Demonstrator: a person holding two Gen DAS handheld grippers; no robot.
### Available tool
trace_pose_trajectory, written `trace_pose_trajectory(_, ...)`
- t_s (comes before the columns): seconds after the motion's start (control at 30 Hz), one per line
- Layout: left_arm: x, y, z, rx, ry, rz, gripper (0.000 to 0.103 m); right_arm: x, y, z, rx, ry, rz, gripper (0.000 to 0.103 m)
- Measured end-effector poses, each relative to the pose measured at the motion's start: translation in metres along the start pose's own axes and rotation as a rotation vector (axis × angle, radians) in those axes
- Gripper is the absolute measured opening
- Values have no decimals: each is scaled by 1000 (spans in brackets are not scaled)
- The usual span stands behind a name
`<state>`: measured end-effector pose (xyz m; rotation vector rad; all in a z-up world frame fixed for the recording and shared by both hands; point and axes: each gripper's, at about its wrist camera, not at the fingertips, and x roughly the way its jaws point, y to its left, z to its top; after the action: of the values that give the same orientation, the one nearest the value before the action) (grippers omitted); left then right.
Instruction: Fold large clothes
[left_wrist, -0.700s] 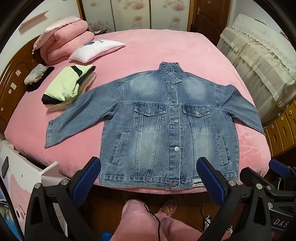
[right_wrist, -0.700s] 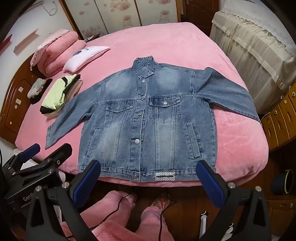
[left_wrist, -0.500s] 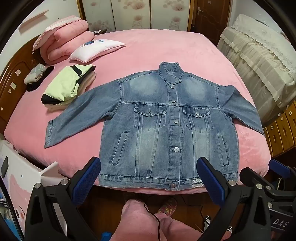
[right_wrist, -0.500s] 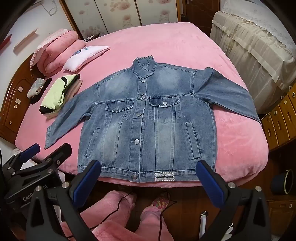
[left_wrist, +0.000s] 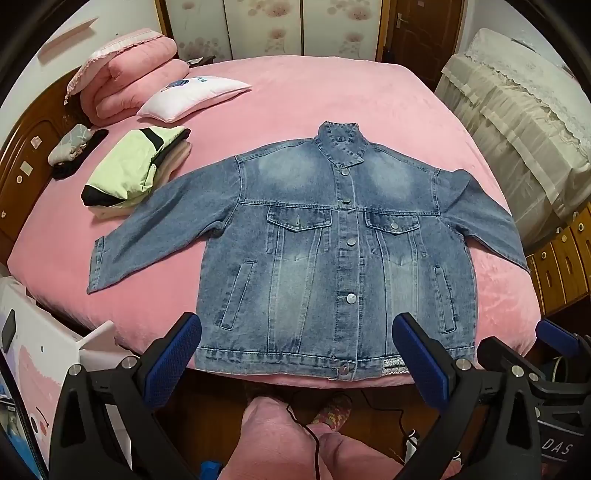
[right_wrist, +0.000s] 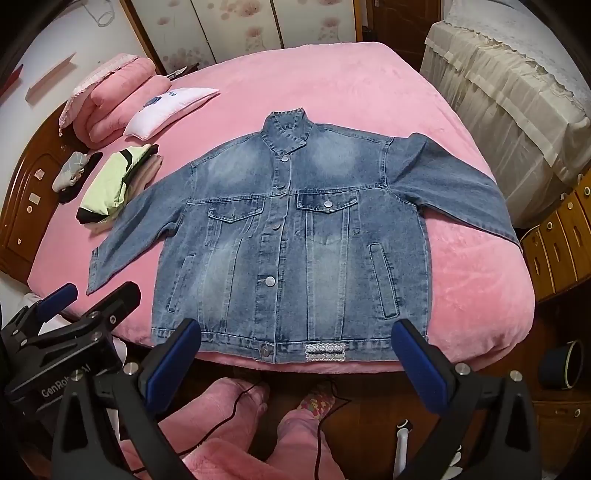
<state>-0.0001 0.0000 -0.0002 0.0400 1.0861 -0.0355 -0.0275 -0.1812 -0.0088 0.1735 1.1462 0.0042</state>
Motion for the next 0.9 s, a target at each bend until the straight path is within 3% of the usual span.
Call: trace_pose_trajectory(0.9,3,-3,1,1,5,4,102,3,-5,0,1,5,1,103)
